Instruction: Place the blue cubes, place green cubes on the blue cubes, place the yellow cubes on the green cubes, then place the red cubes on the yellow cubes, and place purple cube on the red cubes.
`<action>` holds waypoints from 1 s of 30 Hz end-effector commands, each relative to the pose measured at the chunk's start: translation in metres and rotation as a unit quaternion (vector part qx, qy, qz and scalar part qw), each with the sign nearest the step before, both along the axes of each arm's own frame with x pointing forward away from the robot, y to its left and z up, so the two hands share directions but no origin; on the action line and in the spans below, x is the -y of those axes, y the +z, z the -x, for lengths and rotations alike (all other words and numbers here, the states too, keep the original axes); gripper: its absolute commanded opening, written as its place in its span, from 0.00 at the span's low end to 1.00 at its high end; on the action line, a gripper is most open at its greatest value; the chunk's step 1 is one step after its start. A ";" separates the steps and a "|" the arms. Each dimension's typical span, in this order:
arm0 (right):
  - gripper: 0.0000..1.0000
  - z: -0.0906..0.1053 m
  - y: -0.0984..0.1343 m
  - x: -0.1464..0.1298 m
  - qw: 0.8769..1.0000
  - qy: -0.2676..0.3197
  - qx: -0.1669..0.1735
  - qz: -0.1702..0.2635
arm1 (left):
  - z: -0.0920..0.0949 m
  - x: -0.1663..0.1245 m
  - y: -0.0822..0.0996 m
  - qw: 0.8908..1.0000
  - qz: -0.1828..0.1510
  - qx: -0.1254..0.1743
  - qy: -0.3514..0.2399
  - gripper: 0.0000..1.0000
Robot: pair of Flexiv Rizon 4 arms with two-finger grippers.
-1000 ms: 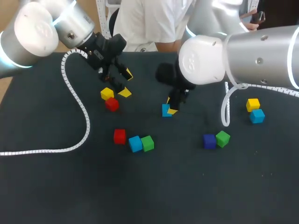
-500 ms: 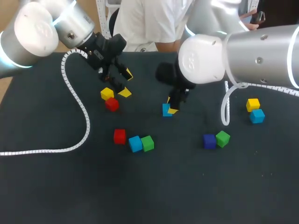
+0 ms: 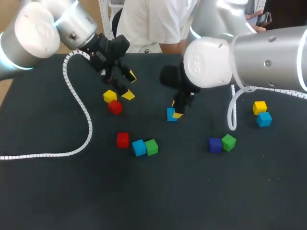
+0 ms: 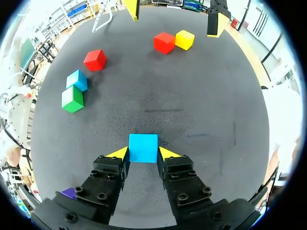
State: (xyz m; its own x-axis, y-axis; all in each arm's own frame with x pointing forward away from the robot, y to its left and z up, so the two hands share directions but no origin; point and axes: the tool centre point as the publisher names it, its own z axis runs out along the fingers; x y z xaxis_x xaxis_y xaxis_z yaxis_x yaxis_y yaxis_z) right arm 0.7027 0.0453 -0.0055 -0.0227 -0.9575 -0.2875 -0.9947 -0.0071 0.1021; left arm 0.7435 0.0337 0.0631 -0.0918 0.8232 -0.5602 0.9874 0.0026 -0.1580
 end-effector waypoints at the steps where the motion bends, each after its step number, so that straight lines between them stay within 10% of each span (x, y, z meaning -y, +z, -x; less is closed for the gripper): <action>1: 0.00 -0.001 -0.001 -0.001 1.000 0.000 0.000 0.000 | -0.003 0.000 0.000 1.000 -0.001 -0.002 -0.003 1.00; 30: 0.00 -0.003 0.000 0.001 1.000 -0.007 0.003 0.000 | -0.003 0.000 0.000 1.000 -0.001 -0.002 -0.003 1.00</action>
State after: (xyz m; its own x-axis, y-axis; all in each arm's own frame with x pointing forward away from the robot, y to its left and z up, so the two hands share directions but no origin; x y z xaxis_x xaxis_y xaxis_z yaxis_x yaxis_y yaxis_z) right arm 0.7067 0.0451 -0.0053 -0.0339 -0.9579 -0.2850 -0.9951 0.0059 0.0983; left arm 0.7435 0.0337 0.0631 -0.0918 0.8232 -0.5602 0.9874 0.0026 -0.1579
